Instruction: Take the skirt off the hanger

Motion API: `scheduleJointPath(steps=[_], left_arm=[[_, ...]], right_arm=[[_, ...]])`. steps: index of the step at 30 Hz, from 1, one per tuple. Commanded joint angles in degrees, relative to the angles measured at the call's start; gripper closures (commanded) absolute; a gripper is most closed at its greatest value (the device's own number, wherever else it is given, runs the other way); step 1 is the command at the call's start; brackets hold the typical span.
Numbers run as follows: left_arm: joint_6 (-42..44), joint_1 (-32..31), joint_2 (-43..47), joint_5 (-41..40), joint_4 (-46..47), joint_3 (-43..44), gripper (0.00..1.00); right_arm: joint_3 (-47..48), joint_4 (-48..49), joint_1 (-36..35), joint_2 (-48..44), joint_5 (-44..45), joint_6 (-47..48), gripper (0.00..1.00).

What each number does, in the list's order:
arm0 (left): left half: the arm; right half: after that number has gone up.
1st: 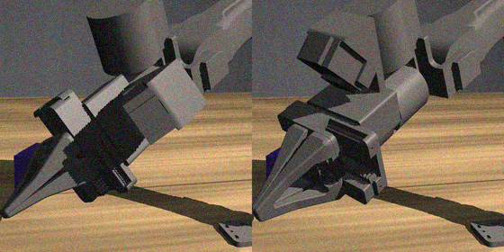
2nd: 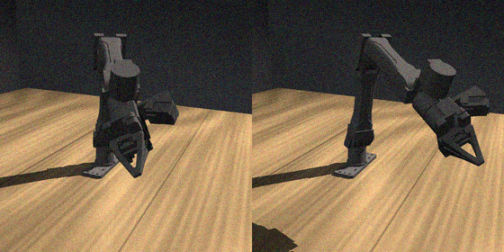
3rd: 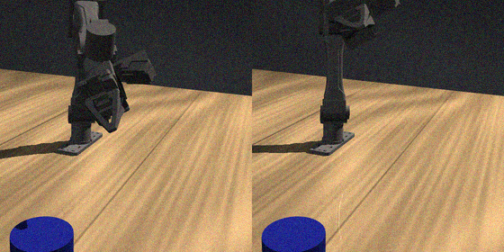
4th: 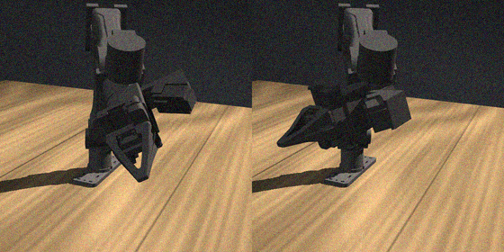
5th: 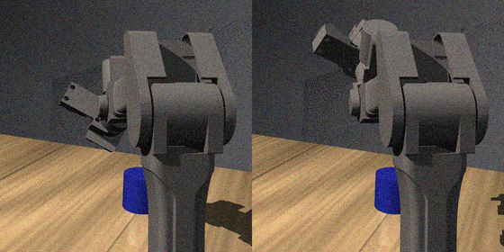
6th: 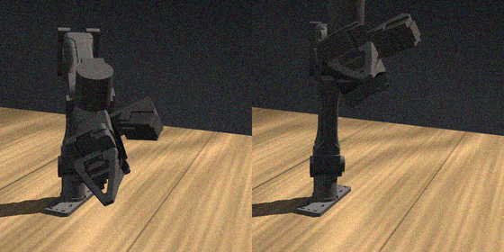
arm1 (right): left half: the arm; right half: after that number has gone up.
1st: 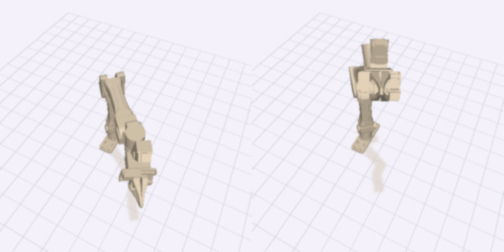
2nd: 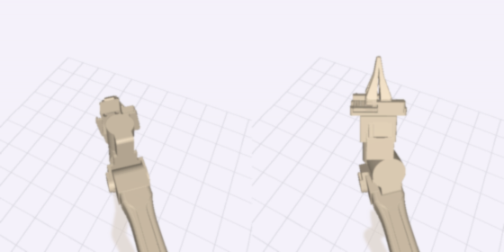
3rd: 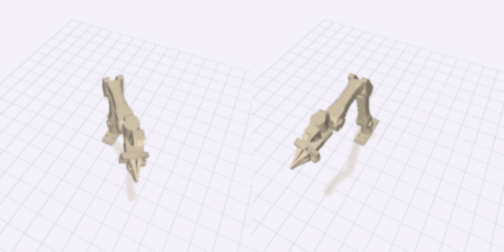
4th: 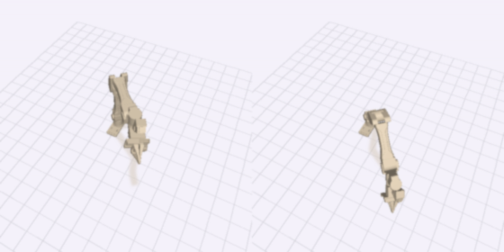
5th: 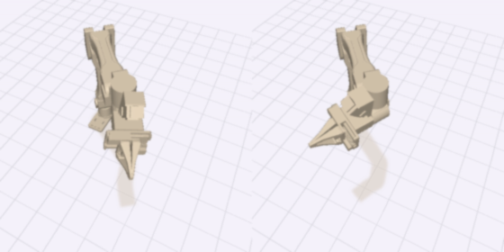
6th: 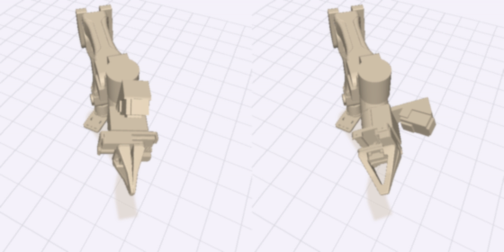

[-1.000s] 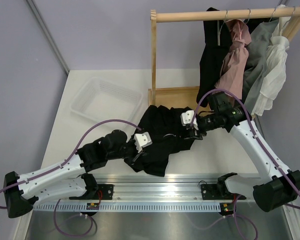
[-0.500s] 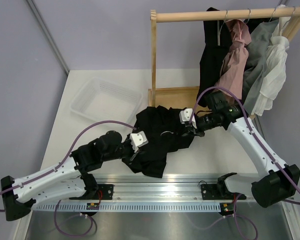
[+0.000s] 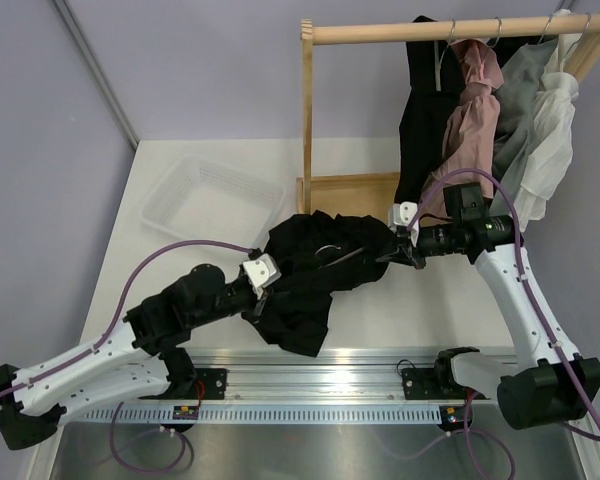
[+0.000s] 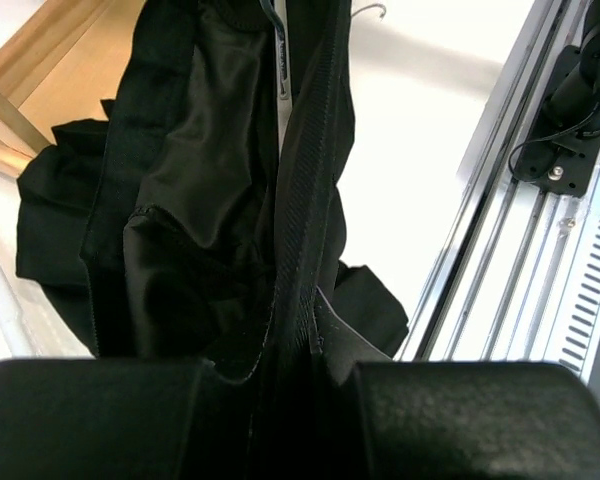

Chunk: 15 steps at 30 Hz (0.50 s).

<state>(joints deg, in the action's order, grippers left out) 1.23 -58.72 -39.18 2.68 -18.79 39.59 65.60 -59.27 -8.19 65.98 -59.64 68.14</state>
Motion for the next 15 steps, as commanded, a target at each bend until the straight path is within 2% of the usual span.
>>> scheduleJointPath(steps=[1, 4, 7, 11, 13, 15], left_arm=[[-0.4, 0.6, 5.0, -3.3, -4.1, 1.6, 1.0], [-0.4, 0.6, 5.3, -3.3, -5.7, 2.6, 1.0], [-0.7, 0.6, 6.4, -4.6, -5.1, 2.1, 1.0], [-1.0, 0.6, 5.5, -5.4, -0.9, 0.6, 1.0], [-0.9, 0.6, 4.4, -5.4, 2.7, 0.4, 1.0], [-1.0, 0.6, 2.5, -4.1, 5.4, 0.1, 1.0]], right_arm=[[-2.3, 6.7, 5.6, -0.6, 17.6, -0.1, 1.0], [-5.7, 12.5, 6.6, -1.2, 20.7, -3.4, 1.0], [-7.4, 12.2, 7.1, -1.6, 18.7, -4.0, 1.0], [-9.9, 0.7, 6.2, -4.3, 6.9, 8.7, 1.0], [-13.3, 0.4, 3.2, -8.3, 7.2, 10.3, 1.0], [-16.5, 4.5, -4.5, -12.0, 12.4, 6.1, 1.0]])
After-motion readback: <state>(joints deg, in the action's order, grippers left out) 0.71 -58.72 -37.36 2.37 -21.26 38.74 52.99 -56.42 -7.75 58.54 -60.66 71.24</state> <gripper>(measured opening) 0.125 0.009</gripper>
